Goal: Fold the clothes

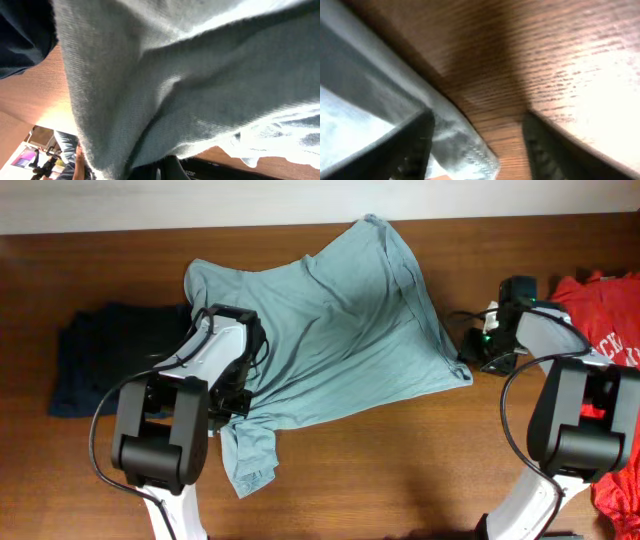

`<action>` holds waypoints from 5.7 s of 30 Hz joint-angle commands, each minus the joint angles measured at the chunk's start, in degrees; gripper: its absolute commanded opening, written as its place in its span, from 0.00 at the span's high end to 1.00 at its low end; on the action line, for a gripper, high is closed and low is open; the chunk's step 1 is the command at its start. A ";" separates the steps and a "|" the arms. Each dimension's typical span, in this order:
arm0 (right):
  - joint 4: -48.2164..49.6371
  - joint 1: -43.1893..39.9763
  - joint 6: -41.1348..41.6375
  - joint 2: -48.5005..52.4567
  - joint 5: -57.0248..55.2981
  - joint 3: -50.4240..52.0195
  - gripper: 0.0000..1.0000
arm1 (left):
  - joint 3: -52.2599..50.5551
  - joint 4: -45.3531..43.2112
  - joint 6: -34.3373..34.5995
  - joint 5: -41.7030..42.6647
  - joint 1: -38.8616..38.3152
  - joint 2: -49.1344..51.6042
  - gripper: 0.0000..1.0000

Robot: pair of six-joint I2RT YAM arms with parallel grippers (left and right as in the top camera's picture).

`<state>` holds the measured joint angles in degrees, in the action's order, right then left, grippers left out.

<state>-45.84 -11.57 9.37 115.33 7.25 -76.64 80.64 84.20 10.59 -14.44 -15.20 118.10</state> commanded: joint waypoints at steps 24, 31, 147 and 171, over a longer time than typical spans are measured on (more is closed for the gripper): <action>4.68 0.02 -2.05 -9.97 18.25 -1.46 0.85 | -0.15 0.46 1.16 -1.42 0.02 -0.07 0.99; 6.95 8.74 -2.08 -3.50 12.96 -1.36 0.96 | -0.15 0.46 1.14 -1.51 0.04 -0.07 1.00; 3.72 0.68 -4.26 15.54 4.81 -28.68 0.93 | -0.13 1.11 1.18 -3.43 0.02 -0.07 0.99; -21.00 1.81 -4.63 6.91 10.12 -28.79 0.90 | 5.29 -1.64 1.38 -0.76 -0.07 -4.04 0.79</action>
<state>-65.56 -10.17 4.62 122.78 16.64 -105.32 81.89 82.48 11.25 -16.32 -15.33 118.08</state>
